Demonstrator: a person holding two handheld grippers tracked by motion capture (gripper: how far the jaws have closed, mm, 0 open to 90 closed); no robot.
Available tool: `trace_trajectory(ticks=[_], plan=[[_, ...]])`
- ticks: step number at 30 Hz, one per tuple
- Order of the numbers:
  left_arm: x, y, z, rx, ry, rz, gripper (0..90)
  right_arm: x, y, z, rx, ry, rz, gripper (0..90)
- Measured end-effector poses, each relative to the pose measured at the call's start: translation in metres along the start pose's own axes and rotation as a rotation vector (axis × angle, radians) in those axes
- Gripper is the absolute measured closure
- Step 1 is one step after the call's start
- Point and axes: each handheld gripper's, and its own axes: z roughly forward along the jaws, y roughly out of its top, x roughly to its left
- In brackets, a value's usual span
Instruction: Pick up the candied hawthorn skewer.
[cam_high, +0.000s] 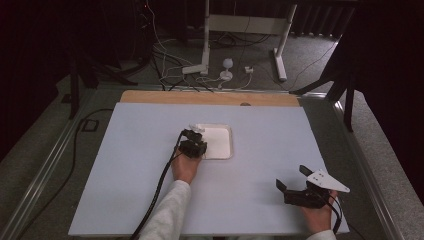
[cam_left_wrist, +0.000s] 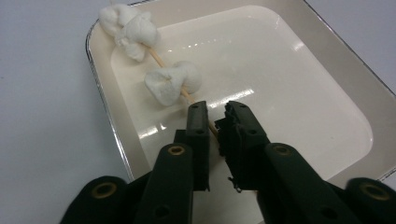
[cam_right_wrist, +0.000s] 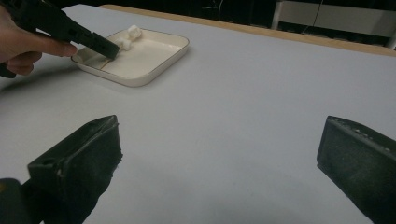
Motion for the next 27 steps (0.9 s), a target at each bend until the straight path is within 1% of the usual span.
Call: trace_trajectory(ticks=[2,4,9,11,12,16,19,21,22,23,25,27], plan=[[0.003,0.001,0.0,0.0,-0.021,-0.026,83.8,0.0,0.0,0.0,0.0,0.0,-0.001,0.0],[0.006,0.001,-0.001,-0.004,-0.039,-0.04,86.6,0.0,0.0,0.0,-0.001,0.0,-0.001,0.0],[0.012,0.002,-0.004,-0.01,-0.029,-0.055,88.9,-0.001,0.0,0.0,0.0,0.0,0.001,0.0],[0.014,0.003,-0.006,-0.019,-0.045,-0.066,90.0,-0.001,0.0,0.0,0.001,0.001,-0.001,0.0],[0.014,0.004,-0.008,-0.023,-0.038,-0.064,90.0,-0.001,0.0,0.0,0.001,0.001,-0.001,0.0],[0.016,0.005,-0.014,-0.025,-0.043,-0.075,90.0,-0.001,-0.001,0.0,0.002,0.001,-0.001,0.0],[0.015,0.002,-0.018,-0.011,-0.054,-0.063,90.0,-0.001,-0.001,0.0,0.002,0.001,-0.002,0.0],[0.015,-0.001,-0.018,0.012,-0.072,-0.05,90.0,-0.001,-0.001,0.001,0.008,0.0,0.0,0.0],[0.016,-0.002,-0.019,0.013,-0.086,-0.052,90.0,-0.001,-0.001,0.001,0.008,0.0,0.0,0.0],[0.017,-0.002,-0.019,0.021,-0.089,-0.057,89.6,-0.001,-0.001,0.001,0.01,0.001,0.0,0.0],[0.018,-0.003,-0.018,0.046,-0.097,-0.059,88.8,0.0,-0.001,0.001,0.01,0.002,-0.003,0.0],[0.018,-0.004,-0.015,0.082,-0.103,-0.06,88.3,0.0,-0.001,0.001,0.009,0.001,-0.004,0.0]])
